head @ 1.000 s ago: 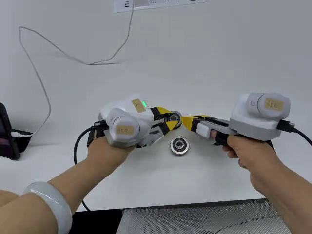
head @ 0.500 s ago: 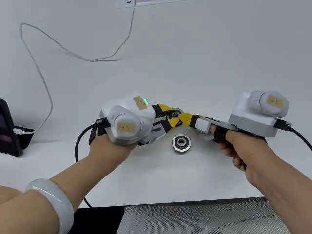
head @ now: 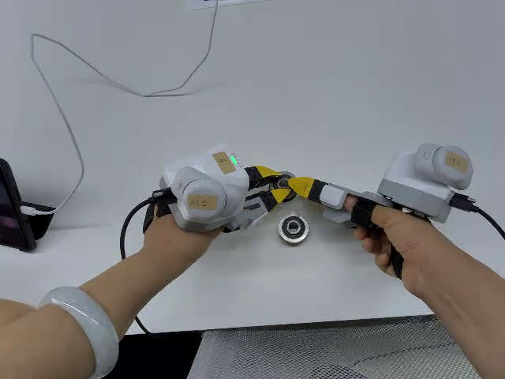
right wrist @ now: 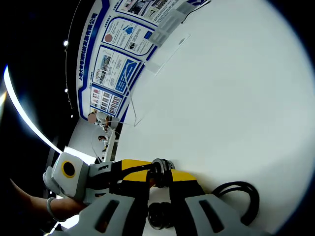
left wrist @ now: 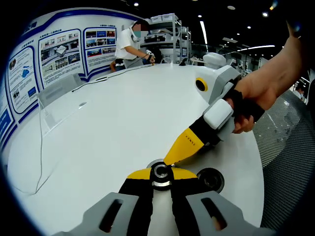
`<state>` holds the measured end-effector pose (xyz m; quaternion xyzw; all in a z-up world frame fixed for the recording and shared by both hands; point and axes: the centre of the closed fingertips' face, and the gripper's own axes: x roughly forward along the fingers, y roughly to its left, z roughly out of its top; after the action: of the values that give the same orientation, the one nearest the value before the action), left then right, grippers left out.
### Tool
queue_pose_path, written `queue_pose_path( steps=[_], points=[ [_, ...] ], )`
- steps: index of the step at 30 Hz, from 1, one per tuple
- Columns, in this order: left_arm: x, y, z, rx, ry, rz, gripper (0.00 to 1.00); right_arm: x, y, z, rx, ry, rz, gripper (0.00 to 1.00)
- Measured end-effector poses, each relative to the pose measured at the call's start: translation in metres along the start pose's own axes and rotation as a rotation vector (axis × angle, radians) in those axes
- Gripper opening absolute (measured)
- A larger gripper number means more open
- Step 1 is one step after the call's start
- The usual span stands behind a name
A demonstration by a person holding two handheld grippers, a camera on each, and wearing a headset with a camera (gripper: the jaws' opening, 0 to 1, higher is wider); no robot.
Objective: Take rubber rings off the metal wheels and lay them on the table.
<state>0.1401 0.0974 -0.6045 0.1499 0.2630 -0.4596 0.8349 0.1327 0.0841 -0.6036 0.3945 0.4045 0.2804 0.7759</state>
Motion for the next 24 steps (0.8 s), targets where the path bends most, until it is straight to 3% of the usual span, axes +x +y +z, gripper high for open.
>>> queue_pose_path(
  steps=[5, 17, 24],
  points=[
    [0.0000, 0.0000, 0.0000, -0.004, -0.001, -0.001, 0.13, -0.0003, -0.0006, 0.0031, 0.022, -0.005, 0.008, 0.17],
    [-0.0001, 0.0003, 0.0000, -0.007, 0.001, -0.001, 0.13, -0.0036, -0.0062, 0.0031, -0.020, -0.001, -0.017, 0.07],
    [0.0000, 0.0009, -0.0007, -0.007, 0.000, -0.004, 0.13, -0.0040, -0.0074, 0.0039, -0.029, -0.001, -0.014, 0.08]
  ],
)
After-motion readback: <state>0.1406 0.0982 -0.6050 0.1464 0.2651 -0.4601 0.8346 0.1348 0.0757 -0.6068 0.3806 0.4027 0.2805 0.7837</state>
